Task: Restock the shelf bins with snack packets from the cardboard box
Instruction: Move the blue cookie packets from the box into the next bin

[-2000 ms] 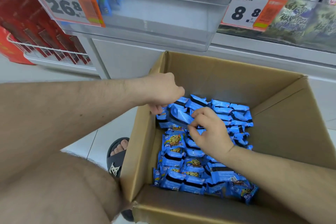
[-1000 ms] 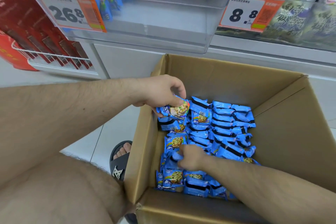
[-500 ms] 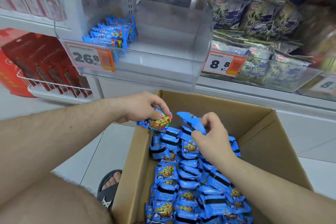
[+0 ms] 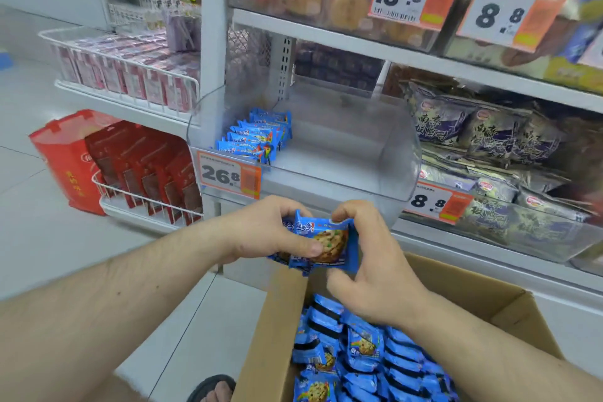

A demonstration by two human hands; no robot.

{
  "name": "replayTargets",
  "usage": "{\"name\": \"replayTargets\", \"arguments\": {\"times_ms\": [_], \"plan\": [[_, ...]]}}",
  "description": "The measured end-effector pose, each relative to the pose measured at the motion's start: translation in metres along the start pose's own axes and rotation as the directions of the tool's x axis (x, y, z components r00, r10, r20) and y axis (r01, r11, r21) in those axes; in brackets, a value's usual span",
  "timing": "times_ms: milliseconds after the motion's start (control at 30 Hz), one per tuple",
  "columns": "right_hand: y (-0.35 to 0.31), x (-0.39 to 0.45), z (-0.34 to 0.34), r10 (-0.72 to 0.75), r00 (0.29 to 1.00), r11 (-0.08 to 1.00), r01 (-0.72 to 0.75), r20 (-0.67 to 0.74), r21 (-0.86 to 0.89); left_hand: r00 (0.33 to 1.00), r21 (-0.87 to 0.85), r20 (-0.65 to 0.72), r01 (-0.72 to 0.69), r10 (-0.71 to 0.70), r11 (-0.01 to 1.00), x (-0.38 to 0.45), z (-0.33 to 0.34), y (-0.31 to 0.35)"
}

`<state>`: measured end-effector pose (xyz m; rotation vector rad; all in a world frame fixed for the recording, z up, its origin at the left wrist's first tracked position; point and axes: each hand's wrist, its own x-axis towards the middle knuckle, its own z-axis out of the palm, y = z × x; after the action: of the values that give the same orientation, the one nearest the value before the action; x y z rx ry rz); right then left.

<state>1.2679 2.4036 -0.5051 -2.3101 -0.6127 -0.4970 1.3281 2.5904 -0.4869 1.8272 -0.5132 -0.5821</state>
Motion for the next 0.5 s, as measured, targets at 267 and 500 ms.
{"name": "replayTargets", "arguments": {"times_ms": [267,500], "plan": [[-0.024,0.080,-0.015,0.089,0.980,0.993,-0.074,-0.177,0.090,0.964,0.187,-0.262,0.013,0.037,0.982,-0.017,-0.042,-0.008],[-0.023,0.183,0.011,0.302,0.953,0.934,-0.298,0.014,0.197,0.892,0.357,-0.452,0.204,-0.023,0.912,-0.013,-0.053,-0.019]]}}
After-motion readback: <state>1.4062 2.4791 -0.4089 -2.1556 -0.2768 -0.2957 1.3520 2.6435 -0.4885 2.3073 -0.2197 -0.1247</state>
